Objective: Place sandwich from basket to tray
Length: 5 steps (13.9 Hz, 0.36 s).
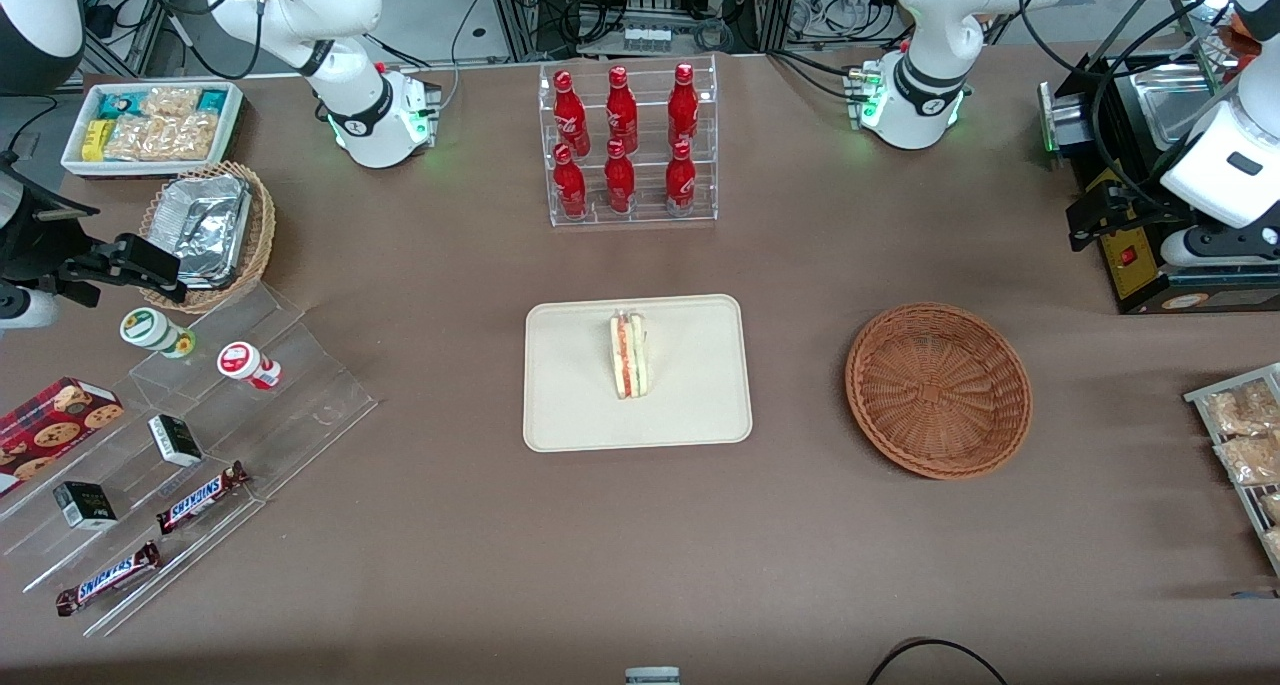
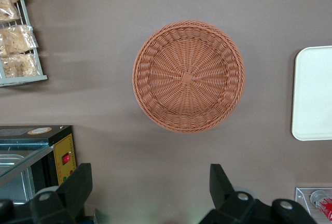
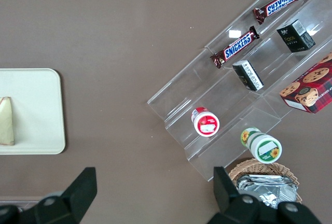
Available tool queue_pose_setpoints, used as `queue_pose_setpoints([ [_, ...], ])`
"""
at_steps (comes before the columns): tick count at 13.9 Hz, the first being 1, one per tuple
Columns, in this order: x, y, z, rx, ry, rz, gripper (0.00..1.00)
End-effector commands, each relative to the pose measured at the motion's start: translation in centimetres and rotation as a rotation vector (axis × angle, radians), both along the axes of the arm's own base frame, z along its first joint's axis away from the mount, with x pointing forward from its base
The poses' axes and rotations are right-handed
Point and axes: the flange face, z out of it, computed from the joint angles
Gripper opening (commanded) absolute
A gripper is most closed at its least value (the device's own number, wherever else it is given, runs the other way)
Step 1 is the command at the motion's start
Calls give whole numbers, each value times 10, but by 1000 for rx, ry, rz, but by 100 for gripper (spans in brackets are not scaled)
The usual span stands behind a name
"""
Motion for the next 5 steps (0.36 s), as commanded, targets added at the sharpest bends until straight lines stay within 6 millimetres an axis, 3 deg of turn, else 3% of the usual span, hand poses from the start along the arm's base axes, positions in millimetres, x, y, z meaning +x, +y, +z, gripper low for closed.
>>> queue_pose_setpoints([
  [1, -4, 4, 9, -27, 7, -12, 100],
  [5, -5, 19, 10, -37, 8, 21, 100],
])
